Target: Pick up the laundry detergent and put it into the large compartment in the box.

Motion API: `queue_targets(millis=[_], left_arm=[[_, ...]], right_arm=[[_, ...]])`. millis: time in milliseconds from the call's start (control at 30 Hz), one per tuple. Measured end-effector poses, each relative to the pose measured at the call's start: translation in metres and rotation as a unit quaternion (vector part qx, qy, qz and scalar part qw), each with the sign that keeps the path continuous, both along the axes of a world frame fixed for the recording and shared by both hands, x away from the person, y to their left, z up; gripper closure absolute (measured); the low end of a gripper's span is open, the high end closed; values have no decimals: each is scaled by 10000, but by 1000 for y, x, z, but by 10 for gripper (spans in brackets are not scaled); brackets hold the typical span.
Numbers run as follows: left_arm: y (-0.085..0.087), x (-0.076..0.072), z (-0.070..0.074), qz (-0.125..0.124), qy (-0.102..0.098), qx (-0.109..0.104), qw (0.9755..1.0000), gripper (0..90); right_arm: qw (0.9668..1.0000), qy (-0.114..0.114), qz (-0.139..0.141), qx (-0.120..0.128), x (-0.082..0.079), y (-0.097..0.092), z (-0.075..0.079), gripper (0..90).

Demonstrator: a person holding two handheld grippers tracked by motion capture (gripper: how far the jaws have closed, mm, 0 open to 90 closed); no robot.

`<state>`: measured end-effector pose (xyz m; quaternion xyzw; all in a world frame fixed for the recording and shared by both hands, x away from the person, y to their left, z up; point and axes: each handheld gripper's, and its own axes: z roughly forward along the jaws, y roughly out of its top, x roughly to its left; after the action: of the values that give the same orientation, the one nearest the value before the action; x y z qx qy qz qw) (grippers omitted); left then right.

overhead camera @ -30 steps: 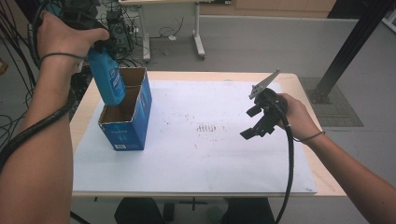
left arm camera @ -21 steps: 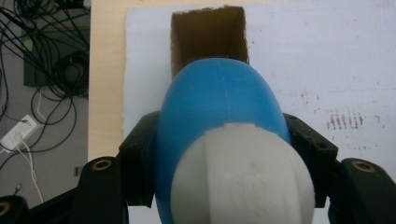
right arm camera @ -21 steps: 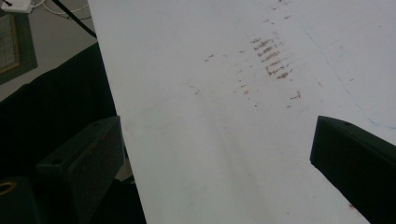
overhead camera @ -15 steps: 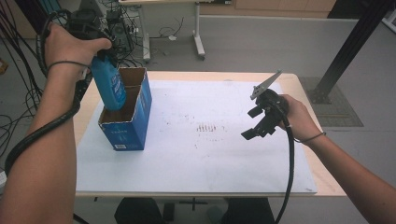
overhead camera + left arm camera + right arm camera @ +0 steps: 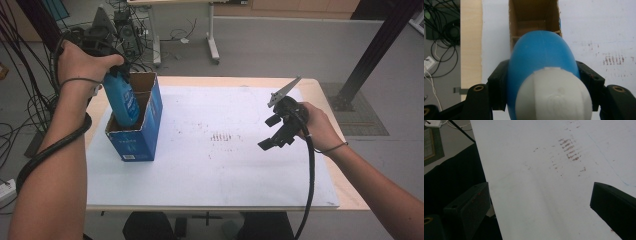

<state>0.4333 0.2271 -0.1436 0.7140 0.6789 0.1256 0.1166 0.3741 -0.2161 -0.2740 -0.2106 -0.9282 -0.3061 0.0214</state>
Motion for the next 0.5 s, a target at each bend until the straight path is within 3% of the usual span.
queue_targets(millis=[500], left_arm=[[3,2,-28,-17,108,11,9999,377]], right_arm=[[10000,31,-6,-30,1,1,-4,29]])
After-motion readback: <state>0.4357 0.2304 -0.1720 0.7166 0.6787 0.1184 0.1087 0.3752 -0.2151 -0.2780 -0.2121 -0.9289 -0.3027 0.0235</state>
